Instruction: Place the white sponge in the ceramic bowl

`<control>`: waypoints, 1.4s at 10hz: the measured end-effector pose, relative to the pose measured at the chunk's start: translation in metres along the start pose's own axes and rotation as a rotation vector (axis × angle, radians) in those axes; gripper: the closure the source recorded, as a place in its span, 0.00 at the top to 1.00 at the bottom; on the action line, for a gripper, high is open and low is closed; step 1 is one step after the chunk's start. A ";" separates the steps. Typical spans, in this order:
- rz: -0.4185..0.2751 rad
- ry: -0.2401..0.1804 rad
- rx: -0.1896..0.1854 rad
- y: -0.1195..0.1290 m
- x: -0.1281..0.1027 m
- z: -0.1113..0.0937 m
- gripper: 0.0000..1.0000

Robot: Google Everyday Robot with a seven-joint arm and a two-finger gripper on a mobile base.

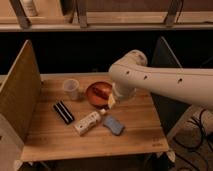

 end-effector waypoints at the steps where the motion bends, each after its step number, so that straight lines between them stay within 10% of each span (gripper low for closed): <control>1: -0.013 0.000 0.003 -0.003 -0.002 0.009 0.65; 7: 0.006 -0.047 -0.131 0.021 -0.005 0.078 0.65; 11: -0.024 0.073 -0.100 0.016 0.026 0.123 0.65; 14: -0.016 0.079 -0.097 0.014 0.028 0.124 0.65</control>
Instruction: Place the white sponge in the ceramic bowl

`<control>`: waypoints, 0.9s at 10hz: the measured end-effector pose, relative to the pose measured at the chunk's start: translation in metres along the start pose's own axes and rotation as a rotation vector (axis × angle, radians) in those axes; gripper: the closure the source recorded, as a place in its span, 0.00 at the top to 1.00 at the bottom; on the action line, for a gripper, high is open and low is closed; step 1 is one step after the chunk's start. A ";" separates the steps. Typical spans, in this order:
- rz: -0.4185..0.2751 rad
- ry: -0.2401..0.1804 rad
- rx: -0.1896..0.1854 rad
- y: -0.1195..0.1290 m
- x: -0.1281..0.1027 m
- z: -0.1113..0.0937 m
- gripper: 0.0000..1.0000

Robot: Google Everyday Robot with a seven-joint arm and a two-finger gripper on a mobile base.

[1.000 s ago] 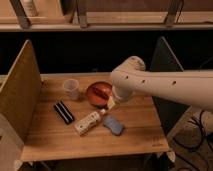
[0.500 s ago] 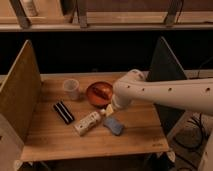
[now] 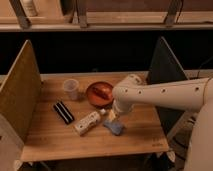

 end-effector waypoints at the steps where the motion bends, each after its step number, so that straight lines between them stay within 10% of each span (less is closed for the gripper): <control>1: -0.002 -0.002 0.002 0.000 0.000 -0.001 0.65; 5: -0.113 -0.001 0.037 0.024 -0.011 -0.006 0.65; 9: -0.170 0.107 0.010 0.049 0.005 0.047 0.65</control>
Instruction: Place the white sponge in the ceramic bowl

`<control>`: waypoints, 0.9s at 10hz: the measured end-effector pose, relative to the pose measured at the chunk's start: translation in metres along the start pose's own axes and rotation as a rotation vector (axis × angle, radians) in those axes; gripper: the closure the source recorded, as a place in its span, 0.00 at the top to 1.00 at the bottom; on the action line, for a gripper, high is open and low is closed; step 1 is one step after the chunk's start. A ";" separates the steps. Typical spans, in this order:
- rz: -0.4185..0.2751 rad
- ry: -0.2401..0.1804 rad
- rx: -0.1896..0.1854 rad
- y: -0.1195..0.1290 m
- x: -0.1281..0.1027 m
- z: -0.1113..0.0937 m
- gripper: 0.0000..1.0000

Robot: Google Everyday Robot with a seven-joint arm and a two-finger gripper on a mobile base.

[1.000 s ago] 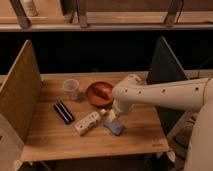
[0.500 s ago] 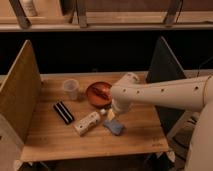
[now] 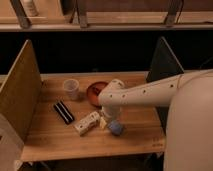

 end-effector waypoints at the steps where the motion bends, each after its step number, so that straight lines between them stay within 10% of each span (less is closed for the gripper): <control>1: 0.011 0.030 0.008 -0.006 0.005 0.011 0.65; 5: 0.048 0.072 0.087 -0.039 0.003 0.021 0.65; 9: 0.076 0.104 0.087 -0.042 0.005 0.038 0.65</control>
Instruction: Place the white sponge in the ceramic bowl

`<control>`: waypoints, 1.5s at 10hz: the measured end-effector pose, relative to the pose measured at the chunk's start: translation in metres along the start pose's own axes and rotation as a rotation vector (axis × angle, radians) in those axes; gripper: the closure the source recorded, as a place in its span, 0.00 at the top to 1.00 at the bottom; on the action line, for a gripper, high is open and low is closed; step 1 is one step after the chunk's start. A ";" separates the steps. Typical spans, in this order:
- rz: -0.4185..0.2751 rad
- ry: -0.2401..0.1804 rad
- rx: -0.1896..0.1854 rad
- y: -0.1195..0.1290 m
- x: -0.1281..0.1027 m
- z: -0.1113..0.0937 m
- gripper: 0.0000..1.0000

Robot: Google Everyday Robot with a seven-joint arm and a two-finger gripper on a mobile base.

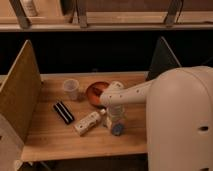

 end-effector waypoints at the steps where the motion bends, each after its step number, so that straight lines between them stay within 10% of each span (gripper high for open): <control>1: 0.009 0.011 -0.015 0.003 0.002 0.006 0.65; 4: 0.006 0.014 -0.045 0.012 0.000 0.014 0.62; 8: -0.015 -0.021 -0.035 0.014 -0.007 0.000 0.26; 11: 0.007 -0.083 -0.027 0.008 -0.014 -0.022 0.00; 15: 0.001 -0.215 0.030 -0.011 -0.047 -0.073 0.00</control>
